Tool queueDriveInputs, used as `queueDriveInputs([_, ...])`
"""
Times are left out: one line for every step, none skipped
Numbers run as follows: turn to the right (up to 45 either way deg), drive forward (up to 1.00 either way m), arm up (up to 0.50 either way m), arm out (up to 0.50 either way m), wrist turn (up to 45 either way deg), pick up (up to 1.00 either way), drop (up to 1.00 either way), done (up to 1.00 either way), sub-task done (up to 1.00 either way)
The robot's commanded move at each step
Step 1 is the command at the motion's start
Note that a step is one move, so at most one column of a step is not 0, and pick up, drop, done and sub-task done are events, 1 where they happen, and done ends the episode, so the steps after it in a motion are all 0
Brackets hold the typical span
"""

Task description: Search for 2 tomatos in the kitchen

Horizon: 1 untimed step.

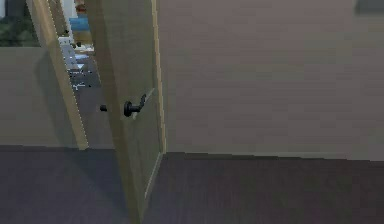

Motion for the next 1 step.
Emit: queueDriveInputs([3.0,0.00,0.00,0.00,0.0,0.00,0.00,0.00,0.00])
